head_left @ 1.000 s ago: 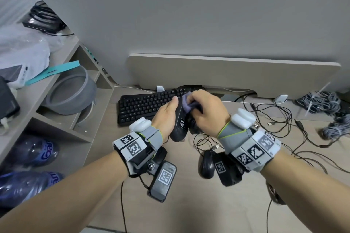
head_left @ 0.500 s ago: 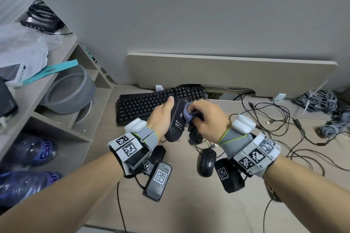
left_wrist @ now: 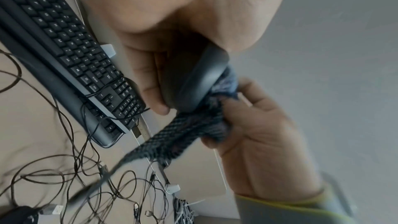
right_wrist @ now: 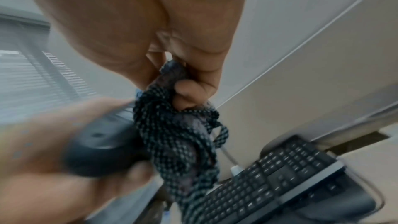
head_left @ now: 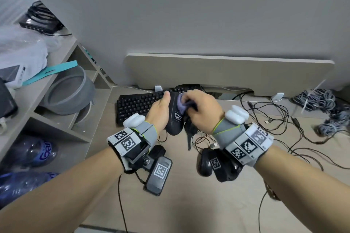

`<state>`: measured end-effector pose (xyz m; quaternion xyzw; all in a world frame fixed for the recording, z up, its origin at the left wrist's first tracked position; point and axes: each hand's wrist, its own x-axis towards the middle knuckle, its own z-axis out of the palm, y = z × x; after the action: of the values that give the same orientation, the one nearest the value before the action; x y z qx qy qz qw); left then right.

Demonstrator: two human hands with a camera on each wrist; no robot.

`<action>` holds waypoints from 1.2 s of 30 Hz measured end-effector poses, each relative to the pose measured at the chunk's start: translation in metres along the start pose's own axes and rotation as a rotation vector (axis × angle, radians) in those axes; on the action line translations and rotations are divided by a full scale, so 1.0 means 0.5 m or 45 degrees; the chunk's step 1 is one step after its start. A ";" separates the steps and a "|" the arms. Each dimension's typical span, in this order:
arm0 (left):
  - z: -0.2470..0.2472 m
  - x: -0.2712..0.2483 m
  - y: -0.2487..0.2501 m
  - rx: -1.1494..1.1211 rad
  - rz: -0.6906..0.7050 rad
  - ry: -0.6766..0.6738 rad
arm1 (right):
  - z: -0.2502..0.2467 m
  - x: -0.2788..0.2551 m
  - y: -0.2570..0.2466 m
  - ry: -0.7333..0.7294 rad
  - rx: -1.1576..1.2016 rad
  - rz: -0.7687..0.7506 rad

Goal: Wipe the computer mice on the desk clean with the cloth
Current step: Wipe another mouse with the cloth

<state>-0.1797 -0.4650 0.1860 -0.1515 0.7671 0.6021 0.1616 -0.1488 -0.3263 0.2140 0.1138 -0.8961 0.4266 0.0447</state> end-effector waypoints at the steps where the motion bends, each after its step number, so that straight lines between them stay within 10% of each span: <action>1: 0.000 0.001 -0.001 -0.010 -0.013 0.002 | 0.000 -0.004 0.004 0.016 -0.026 -0.003; 6: -0.007 0.003 0.006 -0.019 0.015 0.036 | 0.033 -0.051 -0.016 -0.188 -0.013 -0.132; 36: 0.000 0.017 0.006 -0.171 -0.024 0.055 | 0.029 -0.019 -0.012 -0.056 0.020 -0.106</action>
<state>-0.1885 -0.4649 0.1850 -0.1822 0.7269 0.6472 0.1399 -0.1380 -0.3395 0.2077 0.1608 -0.8881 0.4287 0.0419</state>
